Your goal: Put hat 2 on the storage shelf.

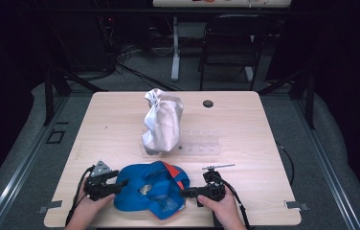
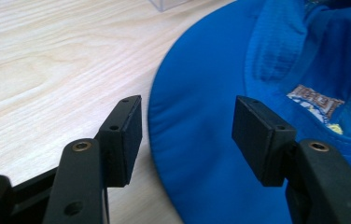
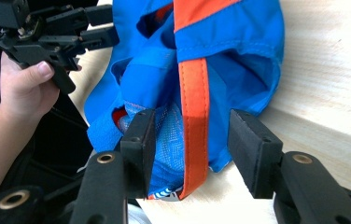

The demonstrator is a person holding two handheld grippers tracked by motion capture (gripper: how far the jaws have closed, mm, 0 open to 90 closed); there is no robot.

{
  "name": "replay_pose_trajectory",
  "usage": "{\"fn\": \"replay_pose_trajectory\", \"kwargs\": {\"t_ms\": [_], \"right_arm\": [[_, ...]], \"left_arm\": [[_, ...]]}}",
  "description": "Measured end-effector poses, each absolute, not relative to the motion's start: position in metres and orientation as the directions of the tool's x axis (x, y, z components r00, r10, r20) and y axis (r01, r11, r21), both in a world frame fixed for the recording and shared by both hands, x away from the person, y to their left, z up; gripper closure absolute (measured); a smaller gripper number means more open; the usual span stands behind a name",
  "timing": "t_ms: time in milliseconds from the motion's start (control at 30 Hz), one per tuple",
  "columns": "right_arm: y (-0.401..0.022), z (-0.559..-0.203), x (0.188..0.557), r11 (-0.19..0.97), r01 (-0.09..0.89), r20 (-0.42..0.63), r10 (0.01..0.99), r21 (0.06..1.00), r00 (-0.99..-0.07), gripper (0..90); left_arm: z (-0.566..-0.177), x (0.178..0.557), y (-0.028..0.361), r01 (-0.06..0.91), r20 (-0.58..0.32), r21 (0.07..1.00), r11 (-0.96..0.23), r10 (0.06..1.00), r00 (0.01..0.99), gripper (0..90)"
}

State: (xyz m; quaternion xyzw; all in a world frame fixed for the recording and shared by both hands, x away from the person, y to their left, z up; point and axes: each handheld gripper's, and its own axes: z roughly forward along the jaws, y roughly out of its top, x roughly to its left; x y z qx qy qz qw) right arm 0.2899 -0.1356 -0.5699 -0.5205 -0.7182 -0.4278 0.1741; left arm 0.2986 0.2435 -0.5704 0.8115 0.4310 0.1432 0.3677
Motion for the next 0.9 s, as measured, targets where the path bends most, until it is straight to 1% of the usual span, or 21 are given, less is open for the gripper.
{"fn": "replay_pose_trajectory", "kwargs": {"t_ms": [133,167,200,233,300,333,367,400,433,500,567,600,633,733,767,900], "right_arm": [[-0.133,-0.574,0.291,0.102,0.909,0.715,0.585,0.404,-0.383,54.2],[-0.132,-0.575,0.291,0.102,0.915,0.730,0.570,0.391,-0.376,56.8],[-0.132,-0.575,0.291,0.102,0.915,0.730,0.570,0.391,-0.376,56.8],[-0.133,-0.574,0.291,0.096,0.915,0.742,0.555,0.391,-0.376,59.2],[-0.133,-0.572,0.292,0.080,0.917,0.751,0.549,0.391,-0.368,61.1],[-0.136,-0.569,0.293,0.097,0.915,0.734,0.566,0.392,-0.375,63.0],[-0.136,-0.569,0.293,0.097,0.915,0.734,0.566,0.392,-0.375,63.0],[-0.137,-0.568,0.293,0.074,0.918,0.762,0.533,0.390,-0.367,67.1],[-0.137,-0.567,0.294,0.077,0.918,0.762,0.532,0.390,-0.369,68.8],[-0.138,-0.566,0.294,0.080,0.918,0.764,0.530,0.387,-0.368,69.5],[-0.139,-0.564,0.294,0.092,0.915,0.754,0.538,0.392,-0.377,72.3],[-0.139,-0.564,0.294,0.092,0.915,0.754,0.538,0.392,-0.377,72.3],[-0.139,-0.564,0.294,0.096,0.914,0.746,0.547,0.394,-0.379,75.1],[-0.139,-0.563,0.294,0.099,0.914,0.738,0.559,0.394,-0.378,76.3],[-0.139,-0.561,0.293,0.099,0.915,0.721,0.585,0.390,-0.371,77.0],[-0.139,-0.559,0.292,0.088,0.910,0.691,0.623,0.404,-0.367,77.9]], "left_arm": [[-0.570,0.300,0.247,0.600,-0.091,0.716,-0.356,0.805,0.586,43.4],[-0.569,0.299,0.248,0.602,-0.091,0.717,-0.353,0.808,0.582,43.5],[-0.569,0.299,0.248,0.602,-0.091,0.717,-0.353,0.808,0.582,43.5],[-0.569,0.300,0.248,0.597,-0.088,0.722,-0.351,0.808,0.582,43.6],[-0.570,0.299,0.247,0.590,-0.077,0.729,-0.346,0.816,0.573,43.6],[-0.570,0.299,0.247,0.590,-0.077,0.729,-0.346,0.816,0.573,43.6],[-0.570,0.299,0.247,0.590,-0.077,0.730,-0.345,0.816,0.572,43.6],[-0.570,0.299,0.247,0.589,-0.077,0.731,-0.344,0.816,0.573,43.6],[-0.569,0.299,0.248,0.588,-0.078,0.732,-0.345,0.815,0.574,43.6],[-0.568,0.299,0.248,0.594,-0.086,0.724,-0.350,0.809,0.582,43.6],[-0.569,0.299,0.248,0.592,-0.084,0.727,-0.348,0.811,0.579,43.6],[-0.569,0.299,0.248,0.592,-0.084,0.727,-0.348,0.811,0.579,43.6],[-0.569,0.299,0.248,0.591,-0.082,0.728,-0.348,0.811,0.579,43.6],[-0.569,0.299,0.248,0.591,-0.082,0.728,-0.348,0.811,0.579,43.6],[-0.569,0.299,0.248,0.589,-0.080,0.727,-0.351,0.809,0.582,43.6],[-0.569,0.300,0.249,0.588,-0.078,0.727,-0.354,0.808,0.584,43.6]]}}
